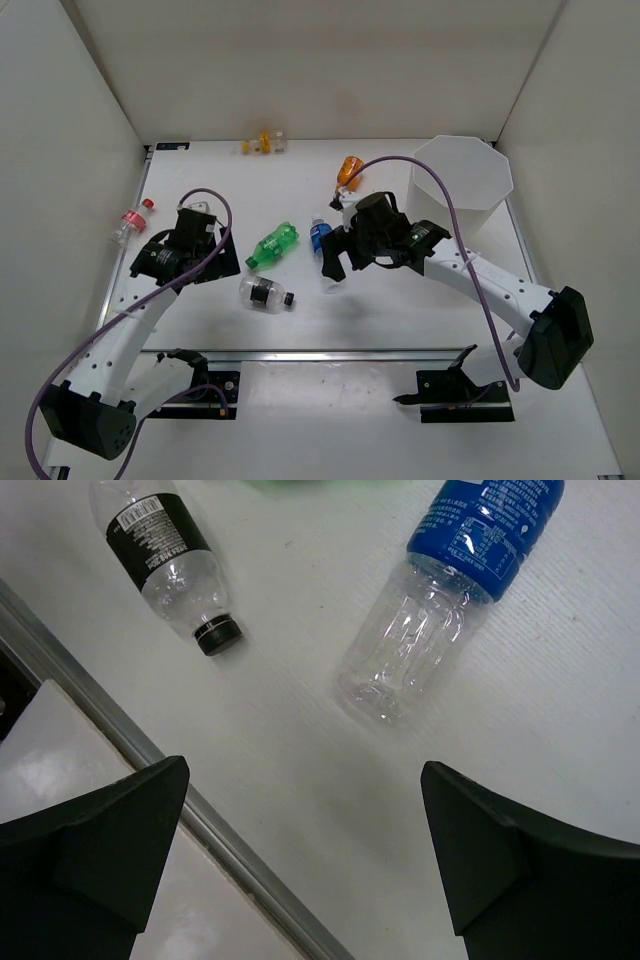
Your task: Put the plastic bottles in the bin
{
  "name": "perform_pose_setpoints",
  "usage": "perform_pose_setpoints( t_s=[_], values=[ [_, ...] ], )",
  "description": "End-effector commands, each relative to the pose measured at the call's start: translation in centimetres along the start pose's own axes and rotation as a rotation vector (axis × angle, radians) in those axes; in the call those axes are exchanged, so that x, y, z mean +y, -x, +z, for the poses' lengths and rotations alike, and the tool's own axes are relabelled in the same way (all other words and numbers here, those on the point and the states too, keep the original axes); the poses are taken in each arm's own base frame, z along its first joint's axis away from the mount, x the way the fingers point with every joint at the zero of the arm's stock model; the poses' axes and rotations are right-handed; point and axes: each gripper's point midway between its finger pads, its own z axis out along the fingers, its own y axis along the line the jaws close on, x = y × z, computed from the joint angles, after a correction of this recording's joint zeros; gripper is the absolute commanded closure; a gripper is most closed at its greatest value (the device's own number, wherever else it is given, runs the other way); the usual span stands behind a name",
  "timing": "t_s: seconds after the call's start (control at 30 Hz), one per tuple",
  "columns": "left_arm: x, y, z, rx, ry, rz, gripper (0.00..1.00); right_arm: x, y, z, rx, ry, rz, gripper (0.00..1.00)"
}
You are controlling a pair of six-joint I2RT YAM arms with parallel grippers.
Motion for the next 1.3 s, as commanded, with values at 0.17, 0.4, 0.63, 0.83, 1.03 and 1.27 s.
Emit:
perform_pose_setpoints(
  t_s=[0.17, 0.4, 0.63, 0.83, 1.03, 1.27],
  values=[
    [-0.9, -0.7, 0.1, -0.016, -0.081, 0.001, 0.01, -2.5, 2.9, 2.8, -0.018, -0.160, -0.126, 0.00],
    [-2.0, -1.6, 0.7, 0.015, -0.135, 0.028, 0.02, -7.1, 4.2, 8.9, -0.020, -0.322, -0.086, 0.01],
    [-1.3, -1.9, 0.6, 0.027, -0.109, 0.046, 0.01, -10.0, 2.3, 13.2, 0.047, -0.426, -0.034, 0.05],
    [-1.2, -1.9, 0.8, 0.037, -0.097, 0.064, 0.01, -9.7, 1.8, 13.1, 0.049, -0.411, -0.014, 0.47],
    [-1.5, -1.3, 0.9, 0.015, -0.113, 0.063, 0.01, -7.1, 8.2, 7.3, -0.098, -0.358, -0.061, 0.74],
    [0.3, 0.0, 1.1, -0.001, -0.008, 0.031, 0.01, -4.0, 16.3, -5.0, -0.350, -0.280, -0.111, 0.80]
  ],
)
